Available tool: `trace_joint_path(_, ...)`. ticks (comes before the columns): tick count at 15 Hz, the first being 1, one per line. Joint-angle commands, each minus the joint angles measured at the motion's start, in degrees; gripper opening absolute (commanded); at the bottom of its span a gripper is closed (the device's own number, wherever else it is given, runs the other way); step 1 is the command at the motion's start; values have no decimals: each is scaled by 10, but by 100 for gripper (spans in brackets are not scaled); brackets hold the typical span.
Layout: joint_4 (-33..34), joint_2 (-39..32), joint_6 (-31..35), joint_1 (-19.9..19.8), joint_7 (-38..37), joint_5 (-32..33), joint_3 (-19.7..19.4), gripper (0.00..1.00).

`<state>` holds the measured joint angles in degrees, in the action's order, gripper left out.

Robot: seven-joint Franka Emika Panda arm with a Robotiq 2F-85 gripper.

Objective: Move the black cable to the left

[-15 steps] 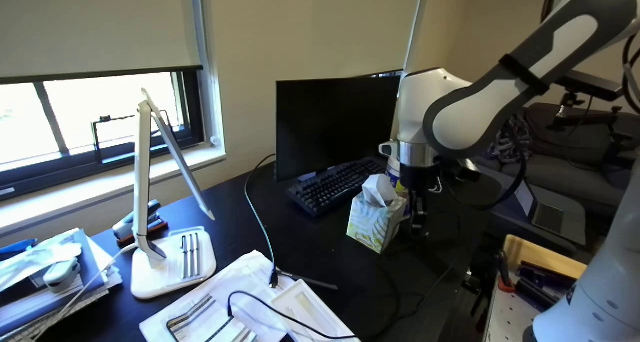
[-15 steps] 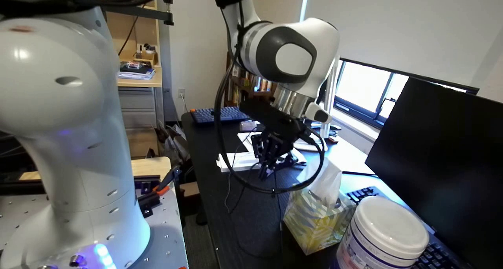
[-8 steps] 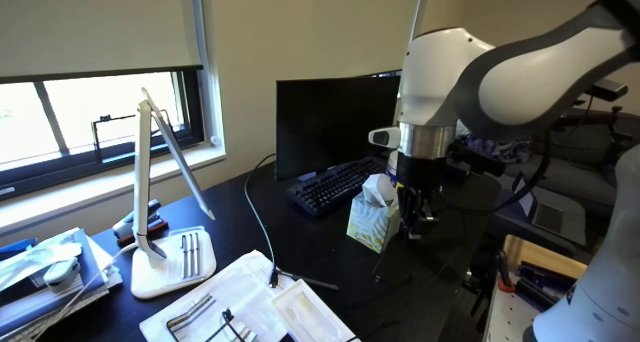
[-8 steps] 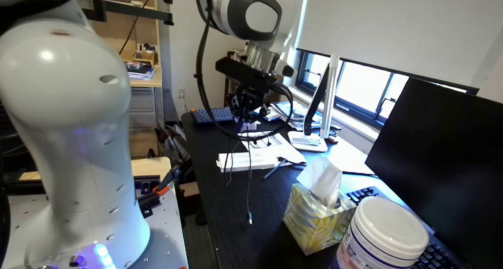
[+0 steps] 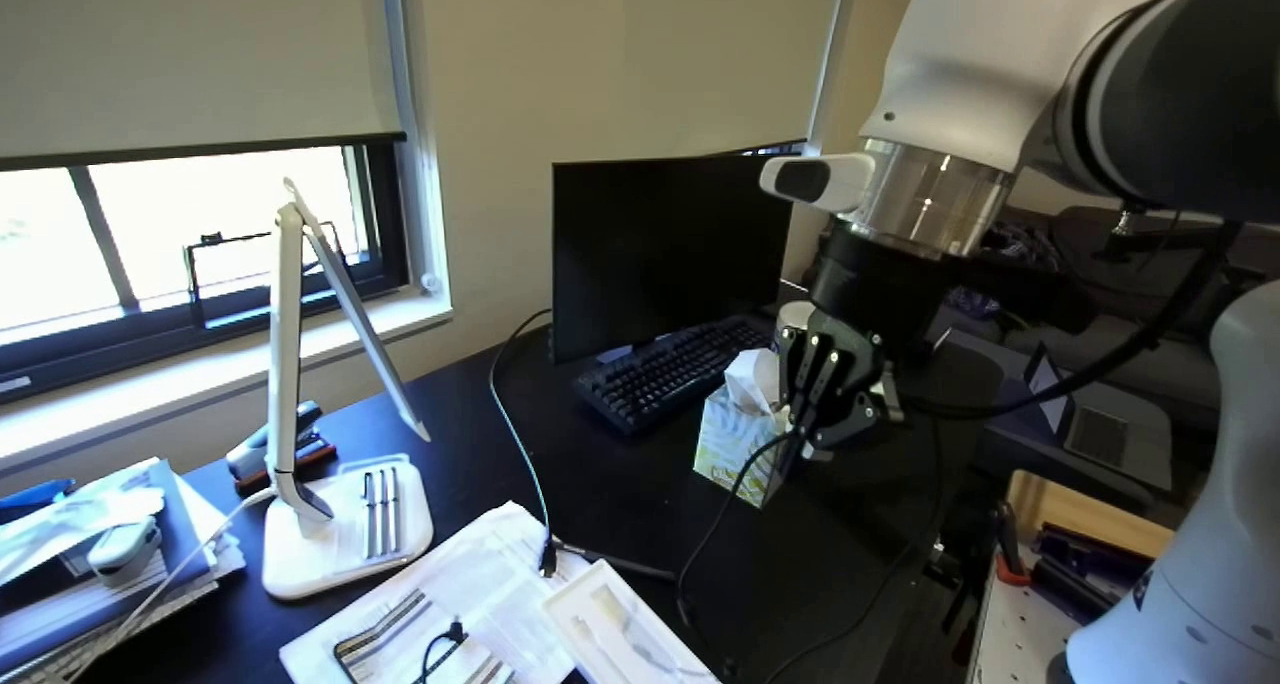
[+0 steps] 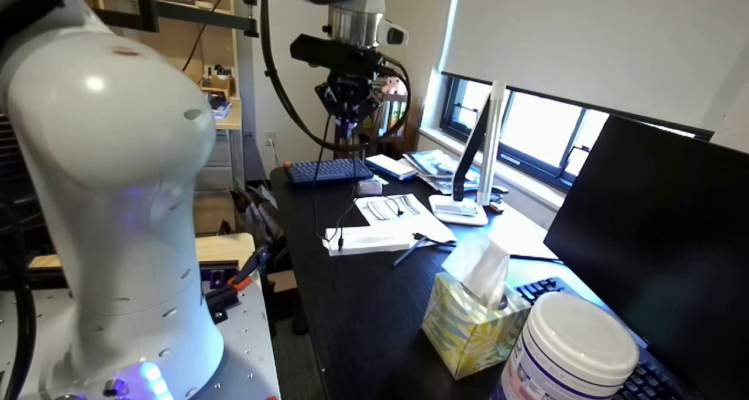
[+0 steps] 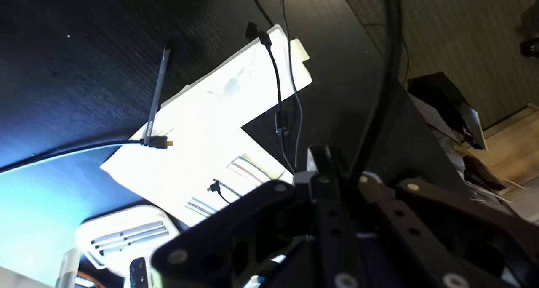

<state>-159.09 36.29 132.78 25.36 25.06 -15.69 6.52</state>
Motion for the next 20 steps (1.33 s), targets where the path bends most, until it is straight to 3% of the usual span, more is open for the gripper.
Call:
trace_joint_path(1, 0, -47, 42, -14, 6, 18, -19, 3)
trace_joint_path(8, 1, -193, 55, -54, 72, 7, -87, 4)
trace_joint_path(9, -4, -158, 42, -57, 53, 16, -72, 4)
trace_joint_path(14, 1, -195, 47, -65, 57, 13, -74, 4)
trace_joint_path(18, 40, -210, -2, -12, 164, -72, -73, 4)
trace_joint_path(20, 75, -207, -11, 9, 175, -100, -40, 4)
